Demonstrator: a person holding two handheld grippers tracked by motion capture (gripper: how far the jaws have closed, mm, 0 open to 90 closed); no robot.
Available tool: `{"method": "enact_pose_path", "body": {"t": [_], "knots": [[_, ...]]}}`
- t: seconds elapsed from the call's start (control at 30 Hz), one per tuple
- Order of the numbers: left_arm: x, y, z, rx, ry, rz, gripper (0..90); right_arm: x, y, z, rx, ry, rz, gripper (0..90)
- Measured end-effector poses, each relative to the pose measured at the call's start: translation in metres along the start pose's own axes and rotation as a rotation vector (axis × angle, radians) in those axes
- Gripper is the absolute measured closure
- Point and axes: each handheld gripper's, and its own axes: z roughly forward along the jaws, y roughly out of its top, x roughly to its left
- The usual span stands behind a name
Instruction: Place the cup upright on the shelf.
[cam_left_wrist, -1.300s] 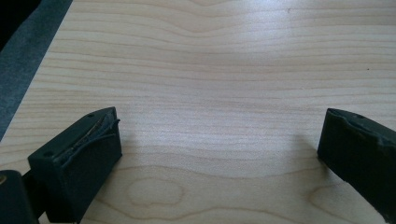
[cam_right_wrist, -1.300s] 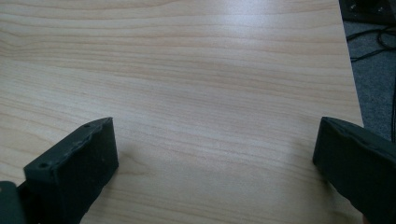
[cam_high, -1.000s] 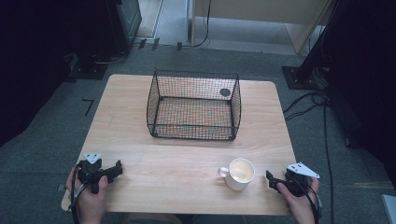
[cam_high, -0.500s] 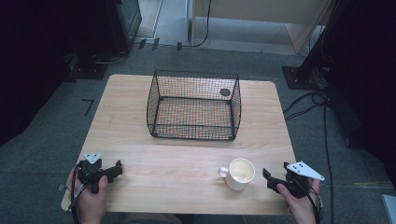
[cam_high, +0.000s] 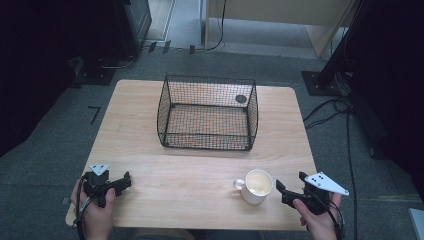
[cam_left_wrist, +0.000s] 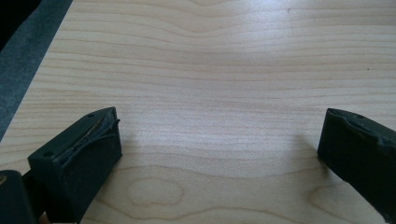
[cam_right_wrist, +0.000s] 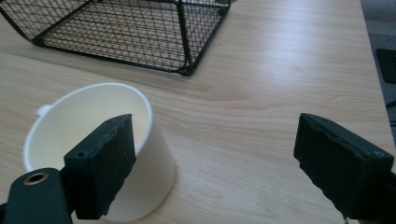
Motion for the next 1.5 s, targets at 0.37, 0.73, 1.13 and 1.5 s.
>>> {"method": "enact_pose_path", "body": {"t": [0.37, 0.73, 1.13, 1.5], "knots": [[0.0, 0.0, 0.0, 0.0, 0.0, 0.001, 0.0, 0.021, 0.003, 0.006, 0.004, 0.056, -0.027, 12.6], [0.0, 0.0, 0.0, 0.0, 0.0, 0.0, 0.0, 0.037, 0.001, 0.017, 0.024, 0.096, -0.05, 12.5], [0.0, 0.0, 0.0, 0.0, 0.0, 0.001, 0.0, 0.047, -0.006, 0.03, 0.041, 0.084, -0.074, 12.6], [0.0, 0.0, 0.0, 0.0, 0.0, 0.001, 0.0, 0.054, -0.005, 0.027, 0.015, 0.153, -0.073, 12.8]]}}
